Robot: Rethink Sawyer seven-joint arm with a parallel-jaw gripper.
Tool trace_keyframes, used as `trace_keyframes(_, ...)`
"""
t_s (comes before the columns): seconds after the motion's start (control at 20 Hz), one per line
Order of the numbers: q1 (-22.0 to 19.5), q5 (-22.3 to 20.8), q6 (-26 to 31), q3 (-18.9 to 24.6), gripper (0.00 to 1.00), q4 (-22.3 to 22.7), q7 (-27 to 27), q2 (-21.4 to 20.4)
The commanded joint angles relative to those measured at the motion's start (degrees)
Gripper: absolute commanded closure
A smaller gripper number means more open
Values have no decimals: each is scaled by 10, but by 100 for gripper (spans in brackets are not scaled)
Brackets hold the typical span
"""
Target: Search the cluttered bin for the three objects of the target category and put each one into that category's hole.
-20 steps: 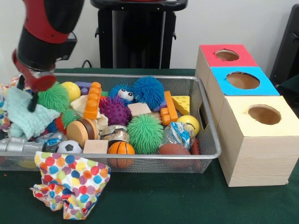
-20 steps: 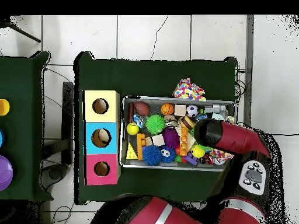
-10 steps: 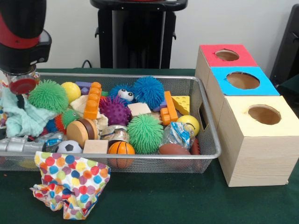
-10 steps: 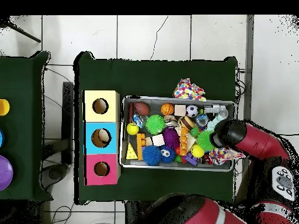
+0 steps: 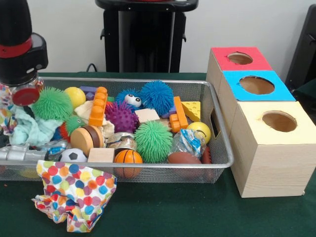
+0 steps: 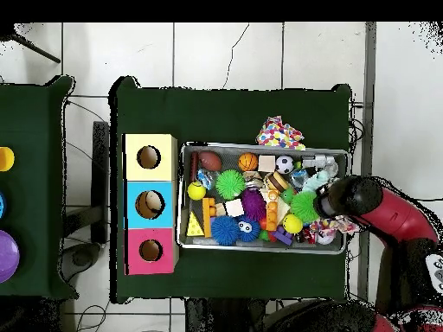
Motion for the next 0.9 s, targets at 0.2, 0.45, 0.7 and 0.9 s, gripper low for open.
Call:
trace_keyframes(0.2, -91, -15, -16, 223, 0, 141, -211, 30)
trace_keyframes(0.45, -125, -2, 1, 284, 0, 195, -184, 21)
trace_keyframes(0.7, -117, 3, -14, 290, 0, 241, -94, -14)
trace_keyframes(0.9, -103, 20, -48, 290, 0, 278, -24, -38)
